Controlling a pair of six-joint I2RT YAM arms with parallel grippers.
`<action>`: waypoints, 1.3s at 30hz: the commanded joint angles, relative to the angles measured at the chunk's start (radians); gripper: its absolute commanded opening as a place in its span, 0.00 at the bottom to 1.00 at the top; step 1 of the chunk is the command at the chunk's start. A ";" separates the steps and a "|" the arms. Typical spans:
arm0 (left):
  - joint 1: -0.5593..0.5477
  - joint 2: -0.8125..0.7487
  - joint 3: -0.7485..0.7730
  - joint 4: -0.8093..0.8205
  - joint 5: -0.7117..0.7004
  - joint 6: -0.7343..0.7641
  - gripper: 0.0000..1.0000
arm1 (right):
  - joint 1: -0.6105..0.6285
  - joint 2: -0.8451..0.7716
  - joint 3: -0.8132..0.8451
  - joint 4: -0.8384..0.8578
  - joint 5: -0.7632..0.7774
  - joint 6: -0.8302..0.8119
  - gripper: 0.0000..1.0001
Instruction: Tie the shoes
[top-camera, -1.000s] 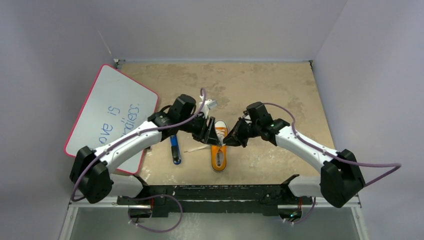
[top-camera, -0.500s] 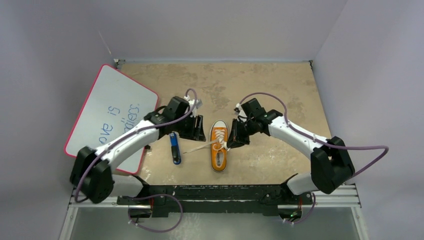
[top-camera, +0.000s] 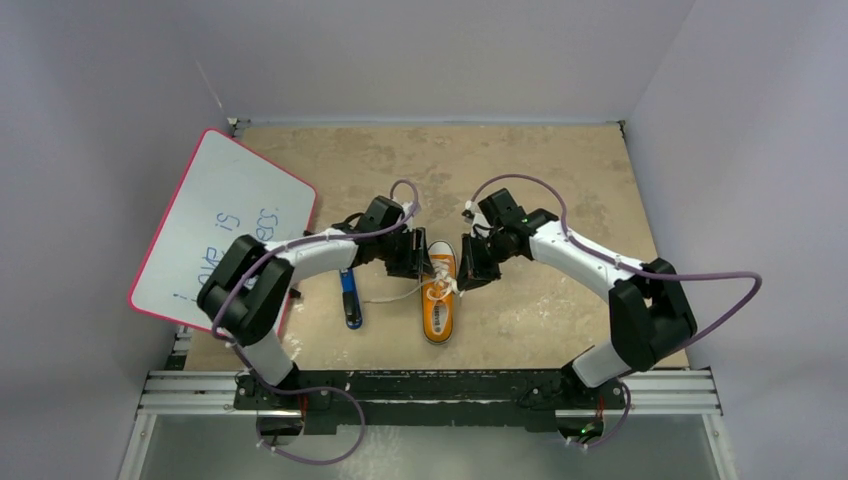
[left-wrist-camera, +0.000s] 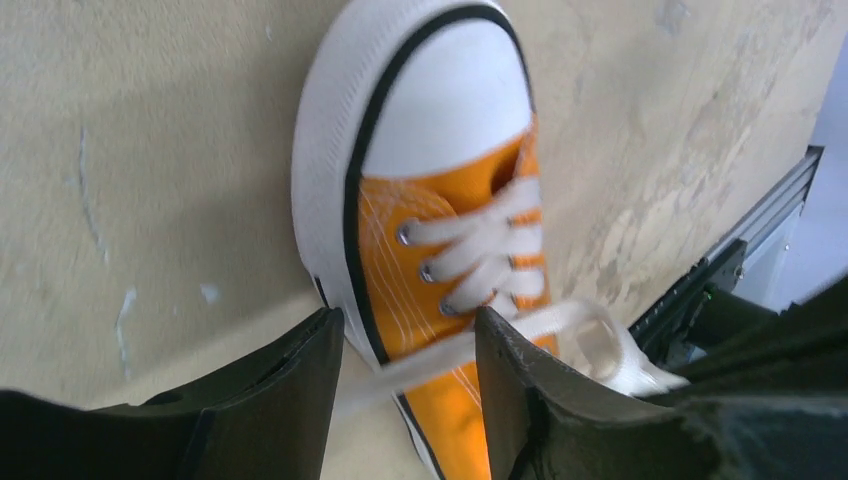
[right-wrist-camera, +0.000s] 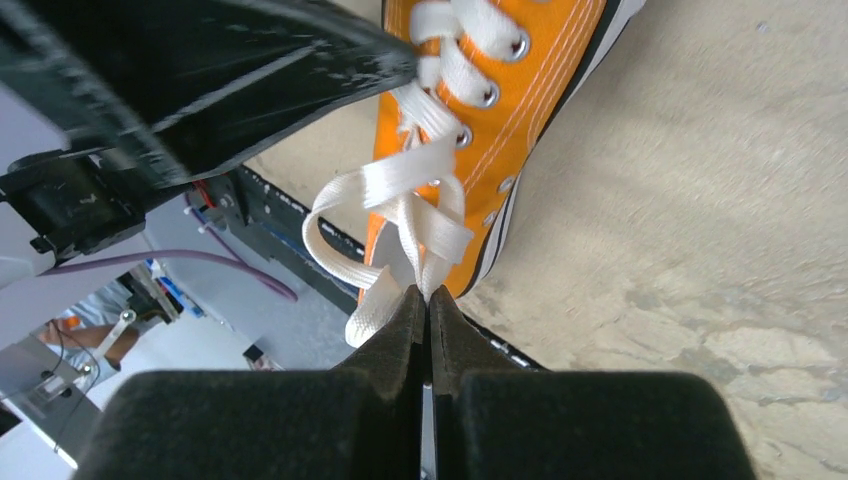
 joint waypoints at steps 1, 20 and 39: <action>-0.003 0.131 0.040 0.177 0.017 -0.116 0.48 | -0.029 0.041 0.069 -0.023 0.038 -0.076 0.00; 0.045 -0.021 0.158 -0.093 -0.166 0.088 0.51 | -0.149 0.186 0.264 -0.205 -0.009 -0.286 0.00; -0.254 -0.150 0.053 0.259 -0.134 -0.003 0.38 | -0.149 0.129 0.119 0.113 -0.216 0.132 0.00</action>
